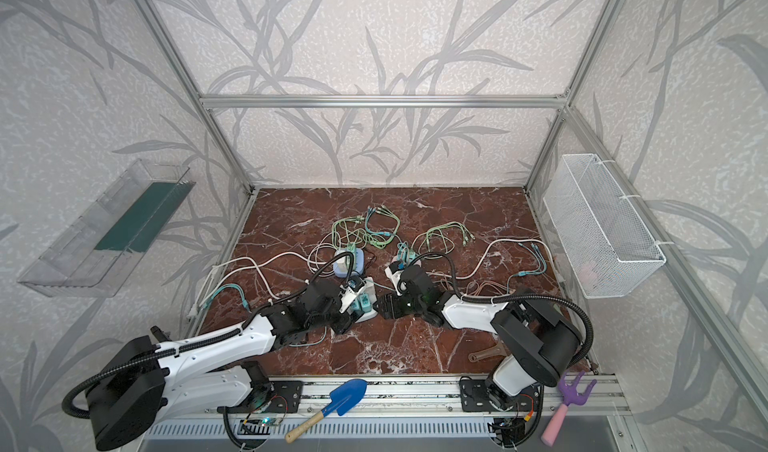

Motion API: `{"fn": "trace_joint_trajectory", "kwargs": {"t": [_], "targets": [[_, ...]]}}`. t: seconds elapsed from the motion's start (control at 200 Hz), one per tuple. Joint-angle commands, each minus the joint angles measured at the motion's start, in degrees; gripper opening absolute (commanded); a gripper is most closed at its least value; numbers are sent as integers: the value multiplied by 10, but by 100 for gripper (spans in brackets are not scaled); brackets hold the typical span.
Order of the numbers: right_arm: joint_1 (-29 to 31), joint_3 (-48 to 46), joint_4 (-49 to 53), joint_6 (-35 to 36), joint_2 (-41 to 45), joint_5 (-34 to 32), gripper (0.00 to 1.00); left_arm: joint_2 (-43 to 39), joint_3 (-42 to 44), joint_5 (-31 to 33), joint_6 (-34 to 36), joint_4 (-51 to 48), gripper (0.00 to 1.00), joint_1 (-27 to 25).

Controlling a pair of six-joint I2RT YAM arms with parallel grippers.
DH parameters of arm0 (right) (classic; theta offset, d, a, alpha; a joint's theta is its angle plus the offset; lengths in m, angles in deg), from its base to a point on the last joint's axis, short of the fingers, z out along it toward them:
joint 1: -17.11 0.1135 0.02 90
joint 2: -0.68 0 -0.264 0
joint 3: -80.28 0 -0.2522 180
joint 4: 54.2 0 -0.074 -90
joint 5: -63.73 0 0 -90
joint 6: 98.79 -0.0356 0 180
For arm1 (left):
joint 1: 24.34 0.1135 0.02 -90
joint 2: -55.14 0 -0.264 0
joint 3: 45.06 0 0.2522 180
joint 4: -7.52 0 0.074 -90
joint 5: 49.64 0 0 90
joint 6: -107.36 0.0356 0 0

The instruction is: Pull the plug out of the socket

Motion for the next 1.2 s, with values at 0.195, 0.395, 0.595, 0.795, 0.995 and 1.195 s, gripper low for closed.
{"fn": "trace_joint_trajectory", "kwargs": {"t": [0.195, 0.395, 0.595, 0.795, 0.995, 1.195], "targets": [[-15, 13, -6, 8, -7, 18, 64, 19, -29, -23, 31, 0, 58, -1], [-27, 13, -13, 4, -10, 32, 64, 24, -35, -30, 23, -7, 45, -2], [-32, 13, -18, 2, -17, 38, 64, 43, -50, -42, 5, -3, 37, -13], [-34, 17, -18, 1, -23, 40, 63, 84, -63, -48, -11, 21, 33, -30], [-42, 13, -9, -3, -21, 39, 61, 107, -81, -53, -18, 16, 36, -36], [-44, 16, 8, 6, -21, 40, 59, 85, -67, -50, -14, 11, 46, -36]]}}
